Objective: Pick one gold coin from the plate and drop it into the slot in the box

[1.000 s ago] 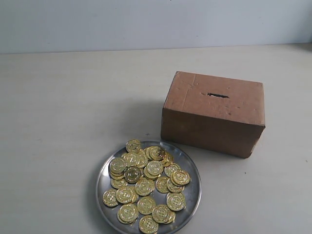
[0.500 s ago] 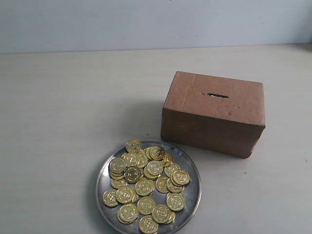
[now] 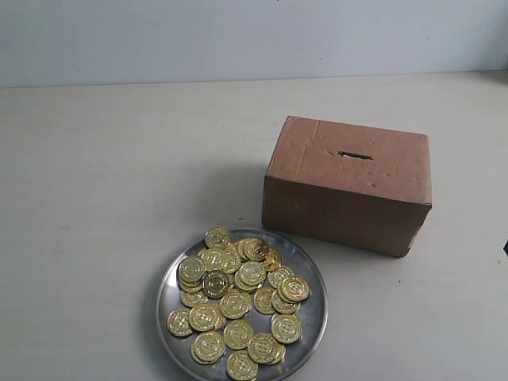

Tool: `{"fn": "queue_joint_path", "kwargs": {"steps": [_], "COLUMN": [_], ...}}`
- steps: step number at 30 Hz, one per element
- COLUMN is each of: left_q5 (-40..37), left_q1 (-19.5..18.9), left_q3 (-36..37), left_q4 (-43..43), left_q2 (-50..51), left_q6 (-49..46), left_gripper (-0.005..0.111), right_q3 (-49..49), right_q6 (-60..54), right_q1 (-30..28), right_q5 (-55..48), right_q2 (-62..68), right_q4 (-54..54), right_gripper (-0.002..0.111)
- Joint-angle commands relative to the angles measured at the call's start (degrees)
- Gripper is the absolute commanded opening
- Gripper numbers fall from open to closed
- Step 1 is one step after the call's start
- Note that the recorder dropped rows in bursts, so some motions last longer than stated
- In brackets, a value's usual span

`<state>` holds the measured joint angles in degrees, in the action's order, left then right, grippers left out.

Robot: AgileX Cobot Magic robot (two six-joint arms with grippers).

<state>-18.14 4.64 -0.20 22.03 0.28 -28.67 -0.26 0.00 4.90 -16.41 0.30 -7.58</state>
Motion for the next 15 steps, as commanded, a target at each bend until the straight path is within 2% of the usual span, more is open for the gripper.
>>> {"fn": "queue_joint_path", "kwargs": {"steps": [1, 6, 10, 12, 15], "left_q5": [-2.13, -2.13, -2.13, -2.13, -2.13], "left_q1": [-0.08, -0.08, -0.08, -0.08, -0.08], "left_q3": [0.20, 0.20, 0.20, 0.20, 0.20], "left_q4": [-0.58, -0.58, -0.58, -0.58, -0.58], "left_q2": [-0.28, -0.28, -0.28, -0.28, -0.28], "left_q6": [1.92, 6.05, 8.68, 8.68, 8.68], "left_gripper": [0.000, 0.000, 0.000, 0.000, 0.000], "right_q3": [0.26, 0.26, 0.26, 0.26, 0.26], "right_q6": [-5.04, 0.32, -7.92, -14.59, -23.23], "right_q1": [-0.34, -0.34, -0.34, -0.34, -0.34], "right_q5": [0.38, 0.38, 0.38, 0.27, 0.27], "right_q2": [-0.30, -0.30, -0.30, -0.30, -0.30], "right_q4": [0.51, 0.51, 0.63, 0.63, 0.63], "right_gripper": [0.089, 0.089, 0.086, 0.079, 0.057]}}
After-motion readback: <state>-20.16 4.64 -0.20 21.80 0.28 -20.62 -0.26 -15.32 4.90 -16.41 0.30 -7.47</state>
